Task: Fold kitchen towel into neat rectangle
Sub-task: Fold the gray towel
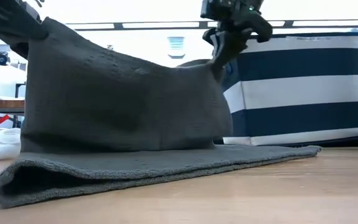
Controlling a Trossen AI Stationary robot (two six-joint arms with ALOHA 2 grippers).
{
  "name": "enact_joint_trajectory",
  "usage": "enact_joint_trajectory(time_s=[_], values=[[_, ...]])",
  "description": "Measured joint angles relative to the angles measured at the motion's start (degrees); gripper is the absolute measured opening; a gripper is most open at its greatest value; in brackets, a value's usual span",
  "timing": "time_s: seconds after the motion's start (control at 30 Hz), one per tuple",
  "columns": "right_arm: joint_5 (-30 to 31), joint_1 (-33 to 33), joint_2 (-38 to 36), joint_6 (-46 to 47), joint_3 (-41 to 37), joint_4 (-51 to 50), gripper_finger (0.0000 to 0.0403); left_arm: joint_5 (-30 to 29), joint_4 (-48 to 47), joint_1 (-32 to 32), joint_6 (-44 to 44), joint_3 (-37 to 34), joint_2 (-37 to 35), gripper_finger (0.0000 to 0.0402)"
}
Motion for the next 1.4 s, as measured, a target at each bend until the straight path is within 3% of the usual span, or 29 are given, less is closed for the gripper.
enact_joint_trajectory(time_s=[0.4,0.7,0.93,1.2,1.4], values=[[-5.2,3.7,0.8,5.7,-0.5,-6.4,0.0008,4.1,7.7,0.0,-0.4,0.1,8.2,0.0],[-5.3,8.6,1.0,7.4,-0.8,-5.6,0.0008,8.4,15.0,0.0,1.4,0.1,13.6,0.0],[-2.9,11.7,5.4,11.7,-1.7,-9.1,0.0008,10.3,20.4,0.0,2.4,0.0,19.5,0.0],[5.8,13.1,9.0,13.2,-2.1,-13.5,0.0008,10.1,26.8,0.0,3.4,0.0,25.9,0.0],[20.8,13.2,8.7,12.9,1.5,-14.1,0.0008,9.7,27.5,0.1,2.5,0.0,26.5,0.0]])
